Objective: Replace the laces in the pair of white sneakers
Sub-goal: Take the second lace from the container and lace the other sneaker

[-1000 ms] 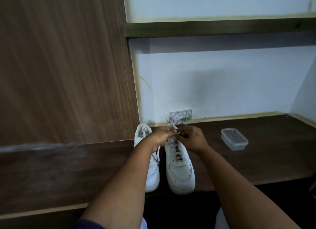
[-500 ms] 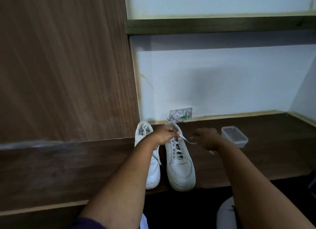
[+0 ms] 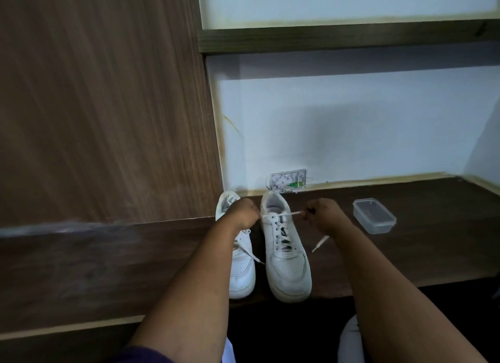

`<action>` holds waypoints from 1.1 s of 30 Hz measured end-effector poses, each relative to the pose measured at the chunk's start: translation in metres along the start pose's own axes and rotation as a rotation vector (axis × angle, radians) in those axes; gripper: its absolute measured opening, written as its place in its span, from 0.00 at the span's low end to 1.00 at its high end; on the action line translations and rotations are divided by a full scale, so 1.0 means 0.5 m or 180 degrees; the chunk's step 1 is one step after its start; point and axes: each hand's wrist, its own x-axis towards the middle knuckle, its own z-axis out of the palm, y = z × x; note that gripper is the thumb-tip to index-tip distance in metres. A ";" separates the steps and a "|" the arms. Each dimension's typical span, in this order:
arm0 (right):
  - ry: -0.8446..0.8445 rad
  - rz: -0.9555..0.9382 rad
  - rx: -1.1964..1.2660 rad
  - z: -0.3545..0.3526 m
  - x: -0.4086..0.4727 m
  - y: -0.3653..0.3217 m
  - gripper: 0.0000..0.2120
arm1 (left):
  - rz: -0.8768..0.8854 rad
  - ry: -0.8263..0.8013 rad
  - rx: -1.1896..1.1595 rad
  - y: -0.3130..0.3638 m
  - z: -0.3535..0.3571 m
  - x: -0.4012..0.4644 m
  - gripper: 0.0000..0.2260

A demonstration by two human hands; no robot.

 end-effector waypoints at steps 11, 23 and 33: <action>-0.1632 0.0926 0.2866 -0.024 -0.042 -0.038 0.11 | -0.0595 -0.1832 0.0196 0.017 -0.017 -0.040 0.09; -0.0534 -0.0216 0.0597 0.026 -0.048 -0.101 0.08 | -0.0912 -0.0783 -0.0657 0.046 0.008 -0.015 0.11; -0.0568 -0.0809 -0.0252 0.021 -0.053 -0.097 0.09 | -0.0970 -0.0632 -0.1640 0.053 0.034 -0.018 0.10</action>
